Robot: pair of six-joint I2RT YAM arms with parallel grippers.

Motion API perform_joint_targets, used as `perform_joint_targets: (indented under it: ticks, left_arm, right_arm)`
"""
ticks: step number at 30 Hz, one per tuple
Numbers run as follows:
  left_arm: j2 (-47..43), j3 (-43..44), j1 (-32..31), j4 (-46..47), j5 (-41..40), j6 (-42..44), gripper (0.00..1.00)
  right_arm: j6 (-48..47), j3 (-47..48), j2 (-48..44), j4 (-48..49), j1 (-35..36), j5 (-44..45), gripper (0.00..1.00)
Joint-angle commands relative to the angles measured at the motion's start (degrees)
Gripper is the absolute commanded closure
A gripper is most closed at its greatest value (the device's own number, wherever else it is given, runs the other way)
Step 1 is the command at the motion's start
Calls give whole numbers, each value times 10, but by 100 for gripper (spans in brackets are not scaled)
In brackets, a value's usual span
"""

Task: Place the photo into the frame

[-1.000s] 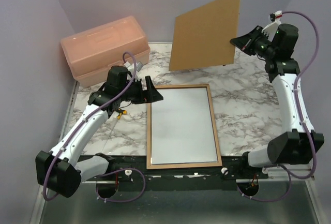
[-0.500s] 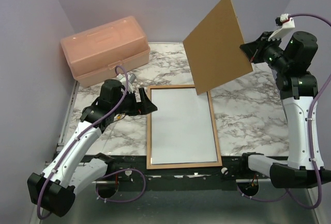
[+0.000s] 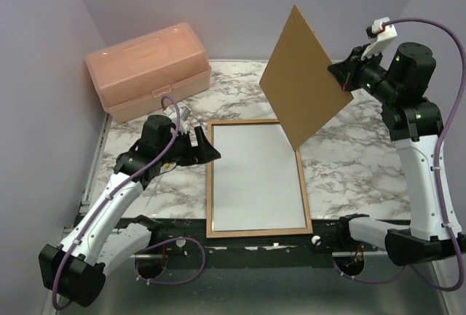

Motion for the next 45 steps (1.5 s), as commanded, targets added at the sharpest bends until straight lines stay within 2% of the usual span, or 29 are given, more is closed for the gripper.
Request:
perform_joint_targets:
  ticks: [1, 4, 8, 13, 16, 19, 24, 29, 31, 36, 41, 45]
  left_arm:
    - [-9, -11, 4, 7, -11, -18, 15]
    - [-11, -16, 4, 14, -15, -32, 14]
    - [-3, -14, 5, 12, -24, -46, 13]
    - [15, -38, 17, 31, -28, -79, 12]
    - [18, -83, 42, 89, 5, -112, 12]
    - [24, -123, 69, 151, 46, -145, 12]
    - [39, -161, 106, 245, 101, -186, 12]
    - [82, -175, 118, 328, 158, -212, 12]
    - [95, -185, 118, 364, 173, -227, 12]
    - [125, -191, 118, 395, 201, -234, 12]
    - [148, -200, 118, 420, 219, -240, 12]
    - [157, -208, 118, 431, 226, -243, 13]
  right_arm:
    - [-42, 42, 18, -3, 62, -6, 99]
    - [-64, 40, 30, -17, 121, 14, 97]
    - [-68, 34, 44, -20, 170, -13, 95]
    - [-56, 1, 30, 6, 187, -47, 88]
    - [-41, -27, 8, 23, 187, -91, 81]
    - [-17, -73, -23, 63, 187, -139, 78]
    - [59, -158, -68, 135, 187, -197, 68]
    - [147, -213, -98, 199, 187, -223, 42]
    - [196, -224, -103, 216, 187, -230, 36]
    - [284, -250, -104, 227, 187, -244, 31]
    - [368, -323, -130, 292, 187, -254, 29]
    - [400, -363, -158, 248, 186, -141, 27]
